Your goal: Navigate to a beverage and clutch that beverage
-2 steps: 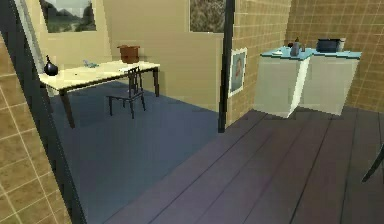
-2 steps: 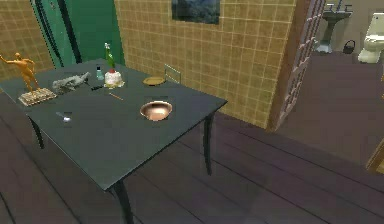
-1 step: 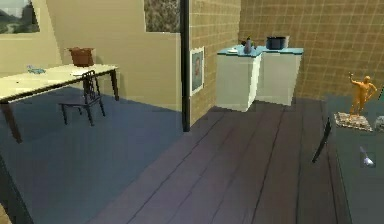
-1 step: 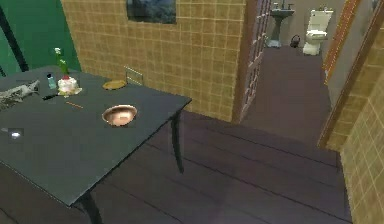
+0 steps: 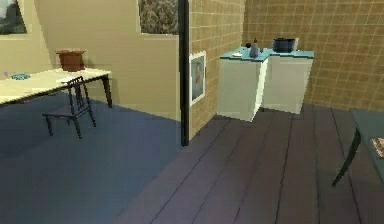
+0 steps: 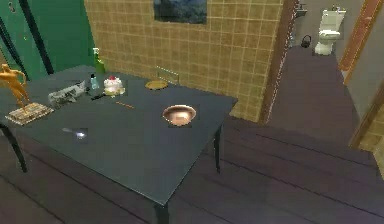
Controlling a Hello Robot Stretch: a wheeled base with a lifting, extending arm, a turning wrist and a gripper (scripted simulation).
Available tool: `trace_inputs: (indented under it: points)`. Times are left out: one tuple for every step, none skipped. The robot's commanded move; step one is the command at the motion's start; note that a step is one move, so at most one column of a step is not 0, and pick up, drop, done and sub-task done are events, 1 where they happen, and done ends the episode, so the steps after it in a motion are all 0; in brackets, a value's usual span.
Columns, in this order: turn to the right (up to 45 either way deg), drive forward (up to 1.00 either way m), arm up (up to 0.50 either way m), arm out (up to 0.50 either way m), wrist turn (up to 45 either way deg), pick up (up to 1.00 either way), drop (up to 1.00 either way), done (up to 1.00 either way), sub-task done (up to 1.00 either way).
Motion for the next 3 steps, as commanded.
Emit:
trace_inputs:
  points:
    - [27.0,0.00,0.00,0.00,0.0,0.00,0.00,0.00,0.00]
    - [0.0,1.00,0.00,0.00,0.0,0.00,0.00,0.00,0.00]
    - [0.0,1.00,0.00,0.00,0.0,0.00,0.00,0.00,0.00]
